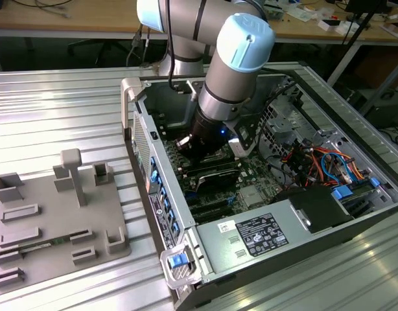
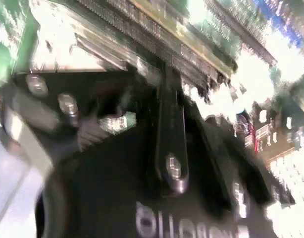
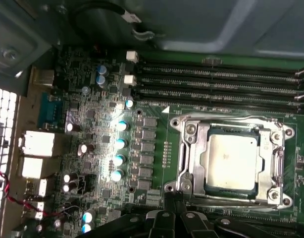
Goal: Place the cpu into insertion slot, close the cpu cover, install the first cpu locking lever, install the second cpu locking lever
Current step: 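Install the second cpu locking lever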
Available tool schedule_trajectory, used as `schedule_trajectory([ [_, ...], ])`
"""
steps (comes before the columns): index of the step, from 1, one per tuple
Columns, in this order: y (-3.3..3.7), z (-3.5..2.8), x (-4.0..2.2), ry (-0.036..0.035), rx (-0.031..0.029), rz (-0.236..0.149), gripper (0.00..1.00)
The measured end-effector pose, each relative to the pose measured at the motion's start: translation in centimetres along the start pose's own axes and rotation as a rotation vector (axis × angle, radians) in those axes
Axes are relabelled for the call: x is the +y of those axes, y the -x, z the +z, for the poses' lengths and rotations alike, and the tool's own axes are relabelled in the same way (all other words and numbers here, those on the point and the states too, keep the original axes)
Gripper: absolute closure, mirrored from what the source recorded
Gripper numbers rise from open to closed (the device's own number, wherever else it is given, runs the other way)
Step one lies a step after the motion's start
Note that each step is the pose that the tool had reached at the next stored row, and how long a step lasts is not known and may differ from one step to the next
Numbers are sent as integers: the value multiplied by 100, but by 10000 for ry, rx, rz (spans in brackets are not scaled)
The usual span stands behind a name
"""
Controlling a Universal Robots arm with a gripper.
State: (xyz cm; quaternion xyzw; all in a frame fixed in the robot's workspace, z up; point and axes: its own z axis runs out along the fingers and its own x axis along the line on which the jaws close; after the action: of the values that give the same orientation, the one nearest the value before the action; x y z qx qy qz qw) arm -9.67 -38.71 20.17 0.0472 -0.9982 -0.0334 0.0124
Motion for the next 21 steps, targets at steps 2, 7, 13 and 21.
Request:
schedule_trajectory([
  [2, 1, -5, 2, 3, -3, -1, 89],
  [7, -3, -214, 22, 7, -4, 0, 89],
  [13, -7, -436, 47, 7, -5, 0, 89],
  [21, -8, -453, 48, 6, -4, 0, 89],
])
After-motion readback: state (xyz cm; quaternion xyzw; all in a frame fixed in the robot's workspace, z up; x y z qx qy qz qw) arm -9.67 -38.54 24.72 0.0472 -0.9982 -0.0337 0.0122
